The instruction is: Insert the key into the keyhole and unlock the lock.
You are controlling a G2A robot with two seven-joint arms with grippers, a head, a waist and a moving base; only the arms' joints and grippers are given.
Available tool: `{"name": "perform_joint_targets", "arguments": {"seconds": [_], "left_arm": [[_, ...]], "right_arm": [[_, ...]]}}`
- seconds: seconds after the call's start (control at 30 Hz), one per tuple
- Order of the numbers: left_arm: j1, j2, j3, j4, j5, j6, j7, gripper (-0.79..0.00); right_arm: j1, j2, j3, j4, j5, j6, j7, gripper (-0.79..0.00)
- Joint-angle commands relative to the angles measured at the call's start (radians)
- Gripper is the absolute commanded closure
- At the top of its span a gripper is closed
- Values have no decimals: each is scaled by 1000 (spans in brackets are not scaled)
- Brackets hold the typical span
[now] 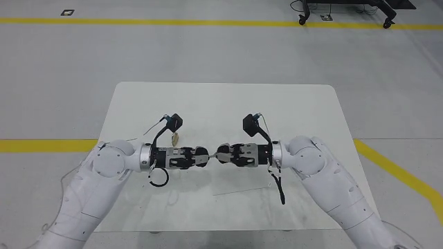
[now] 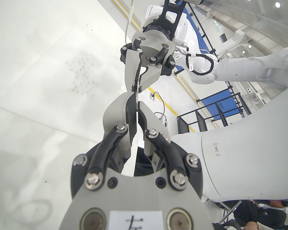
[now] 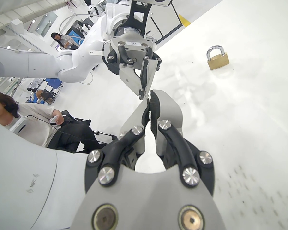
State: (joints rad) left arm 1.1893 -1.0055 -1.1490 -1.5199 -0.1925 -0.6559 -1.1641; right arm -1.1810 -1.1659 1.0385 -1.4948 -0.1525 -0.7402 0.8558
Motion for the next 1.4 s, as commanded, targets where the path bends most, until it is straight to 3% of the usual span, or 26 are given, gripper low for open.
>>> {"name": "perform_joint_targets", "arguments": {"seconds": [0.0,0.03,0.07,0.1,0.33,0.7,0.83,0.93,1.07,1.13,1.23,1.37], "left_arm": [[-3,1,4,1,7,-1,3,0],[-3,1,4,1,9,-1,6,-228],[-5,2,4,1,19,-3,10,-733],[-6,2,5,0,26,-5,13,-785],[-3,5,-1,4,8,-24,35,-785],[-3,5,-1,4,8,-24,35,-785],[-1,5,-4,-12,33,-11,57,-785],[18,11,-33,-84,137,42,128,-785],[88,39,-192,-244,334,165,204,-785],[143,56,-296,-352,490,284,225,-785],[247,69,-386,-531,736,474,238,-785],[316,73,-365,-626,944,579,192,-785]], "right_arm": [[1,2,-1,-1,4,-4,3,0],[1,3,-1,-1,6,-5,3,0],[0,4,-1,-1,8,-8,1,0],[0,5,-2,-1,9,-11,1,0],[-7,14,21,16,22,-50,-36,0],[-111,55,208,66,86,-230,-185,0],[-111,55,208,66,86,-230,-185,0],[-111,55,208,66,86,-230,-185,0],[-111,55,208,66,86,-230,-185,0],[-111,55,208,66,86,-230,-185,0],[-111,55,208,66,86,-230,-185,0],[-111,55,208,66,86,-230,-185,0]]}}
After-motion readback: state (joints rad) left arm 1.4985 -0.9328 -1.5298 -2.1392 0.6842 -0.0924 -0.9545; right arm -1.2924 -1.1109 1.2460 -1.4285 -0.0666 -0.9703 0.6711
